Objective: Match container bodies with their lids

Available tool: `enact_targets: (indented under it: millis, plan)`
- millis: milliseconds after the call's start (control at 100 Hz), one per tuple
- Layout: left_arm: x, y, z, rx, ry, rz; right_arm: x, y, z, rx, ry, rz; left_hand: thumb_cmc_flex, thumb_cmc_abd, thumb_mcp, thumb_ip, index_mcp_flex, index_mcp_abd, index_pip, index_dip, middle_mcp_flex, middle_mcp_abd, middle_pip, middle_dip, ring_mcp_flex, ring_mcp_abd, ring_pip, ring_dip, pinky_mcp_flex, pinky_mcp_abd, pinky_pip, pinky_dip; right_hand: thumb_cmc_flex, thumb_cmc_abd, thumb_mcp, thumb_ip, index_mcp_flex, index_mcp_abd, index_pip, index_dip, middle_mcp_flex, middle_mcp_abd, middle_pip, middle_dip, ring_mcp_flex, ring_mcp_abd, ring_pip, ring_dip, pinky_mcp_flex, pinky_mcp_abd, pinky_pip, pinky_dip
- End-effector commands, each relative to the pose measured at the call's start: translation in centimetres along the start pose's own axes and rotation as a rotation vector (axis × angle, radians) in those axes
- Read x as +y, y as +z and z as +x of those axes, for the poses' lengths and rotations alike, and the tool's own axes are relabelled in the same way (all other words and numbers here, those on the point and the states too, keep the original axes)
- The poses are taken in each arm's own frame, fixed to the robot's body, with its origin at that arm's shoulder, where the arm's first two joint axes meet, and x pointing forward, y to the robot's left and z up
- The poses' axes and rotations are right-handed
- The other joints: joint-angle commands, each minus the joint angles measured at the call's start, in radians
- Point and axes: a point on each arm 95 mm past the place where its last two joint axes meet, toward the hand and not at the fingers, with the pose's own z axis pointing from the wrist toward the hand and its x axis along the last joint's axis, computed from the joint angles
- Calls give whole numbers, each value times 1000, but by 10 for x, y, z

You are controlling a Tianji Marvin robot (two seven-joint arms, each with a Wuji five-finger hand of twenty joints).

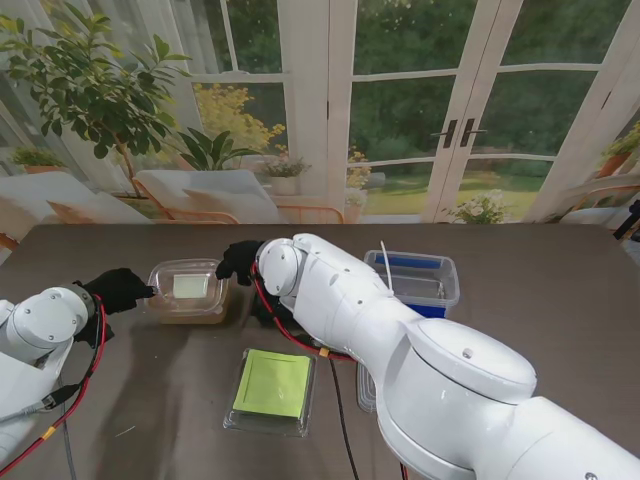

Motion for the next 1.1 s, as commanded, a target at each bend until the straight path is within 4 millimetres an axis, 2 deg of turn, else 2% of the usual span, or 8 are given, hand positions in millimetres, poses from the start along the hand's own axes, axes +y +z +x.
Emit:
enact_targets:
  millis: [0,320,600,1090]
  plan:
    - [4,0,5,9,-4,-20,-4,1,6,7,-7,22,-25,42,-18,26,-28,-47,-12,-8,-22,26,-4,6,-8,46,4,15,-15,-35,26,32,-16,20,-21,6,-60,-63,-13,-4,93,53,0,-11,11,-78,50,-8,601,13,177,14]
    - [6,-5,3,1,-6,-23,-5,1,4,-6,-14,23,-43,40,-24,31,-87,-33,-30,-16,-38,31,-14,0,-14,45,-3,19,-22,-38,20,36,-20,23,-25,7,-121,-28,24,10,94,50,-3,-7,10,-80,52,-9,601,15,176,13]
    - [6,-8,0,-9,2,-26,-5,1,5,-7,-19,21,-48,41,-25,32,-95,-29,-30,-18,-42,33,-15,-2,-17,45,-5,21,-24,-38,18,38,-22,25,-29,7,-127,-17,42,14,94,49,-2,-6,11,-80,53,-9,601,15,176,13]
    - [4,-10,-3,-23,14,-27,-3,1,4,-10,-16,16,-60,42,-33,32,-157,7,-48,-27,-47,36,-22,-7,-22,50,-12,24,-30,-35,14,41,-23,26,-30,7,-126,-15,48,13,94,48,1,-9,11,-81,54,-8,601,15,176,13]
